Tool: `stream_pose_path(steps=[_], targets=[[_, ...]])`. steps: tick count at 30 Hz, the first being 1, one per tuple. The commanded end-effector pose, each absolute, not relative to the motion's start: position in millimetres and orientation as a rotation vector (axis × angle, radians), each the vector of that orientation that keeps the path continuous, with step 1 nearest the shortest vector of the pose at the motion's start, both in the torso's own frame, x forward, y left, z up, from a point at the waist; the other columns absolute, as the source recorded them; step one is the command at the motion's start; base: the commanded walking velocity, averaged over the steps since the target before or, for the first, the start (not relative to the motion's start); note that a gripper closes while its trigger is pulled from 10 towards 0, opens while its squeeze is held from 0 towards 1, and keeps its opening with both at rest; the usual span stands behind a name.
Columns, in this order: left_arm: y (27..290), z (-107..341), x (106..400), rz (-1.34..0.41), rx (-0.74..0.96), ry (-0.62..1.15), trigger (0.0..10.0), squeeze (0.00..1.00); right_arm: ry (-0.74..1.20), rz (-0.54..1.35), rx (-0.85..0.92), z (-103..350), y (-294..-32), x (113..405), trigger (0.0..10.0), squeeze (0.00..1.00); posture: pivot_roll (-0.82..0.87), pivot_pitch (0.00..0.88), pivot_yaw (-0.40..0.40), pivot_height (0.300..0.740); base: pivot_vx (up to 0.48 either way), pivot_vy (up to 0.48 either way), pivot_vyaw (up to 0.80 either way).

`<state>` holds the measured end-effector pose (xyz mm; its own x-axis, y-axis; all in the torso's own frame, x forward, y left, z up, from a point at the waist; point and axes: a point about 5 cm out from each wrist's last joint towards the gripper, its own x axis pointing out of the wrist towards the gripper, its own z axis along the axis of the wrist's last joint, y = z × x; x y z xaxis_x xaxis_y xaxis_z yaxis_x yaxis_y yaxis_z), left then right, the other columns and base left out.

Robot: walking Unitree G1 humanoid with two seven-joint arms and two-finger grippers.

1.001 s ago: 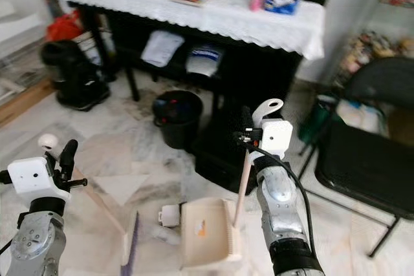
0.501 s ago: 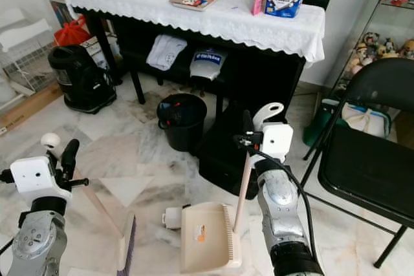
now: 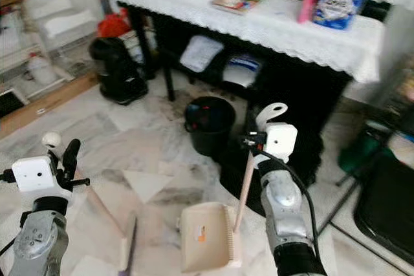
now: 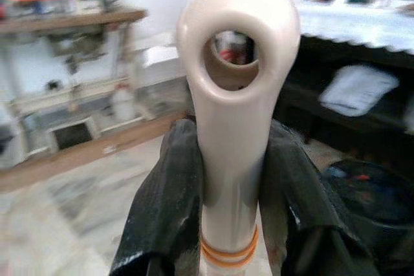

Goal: Sweep floor

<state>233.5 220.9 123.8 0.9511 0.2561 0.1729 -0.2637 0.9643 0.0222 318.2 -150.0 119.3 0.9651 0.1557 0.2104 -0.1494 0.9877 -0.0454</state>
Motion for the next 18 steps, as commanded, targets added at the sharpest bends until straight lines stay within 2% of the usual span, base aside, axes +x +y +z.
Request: stream_pose_path(steps=[1,6,18], targets=[[216.9,133.6,236.9,0.252,0.061,-0.215,10.0,0.0,-0.255,0.136,-0.032,128.7,-156.6,319.9,10.0,0.0,-0.02,0.064,0.02,0.74,0.307,0.0,0.0],[217.0,133.8,237.1,0.251,0.061,-0.216,10.0,0.0,-0.252,0.138,-0.03,128.5,-156.3,320.0,10.0,0.0,-0.02,0.066,0.022,0.74,0.299,0.0,0.0],[217.2,132.4,236.9,0.245,0.062,-0.21,10.0,0.0,-0.236,0.112,-0.059,123.0,-164.0,315.9,10.0,0.0,-0.03,0.077,0.023,0.74,0.0,0.0,0.0]])
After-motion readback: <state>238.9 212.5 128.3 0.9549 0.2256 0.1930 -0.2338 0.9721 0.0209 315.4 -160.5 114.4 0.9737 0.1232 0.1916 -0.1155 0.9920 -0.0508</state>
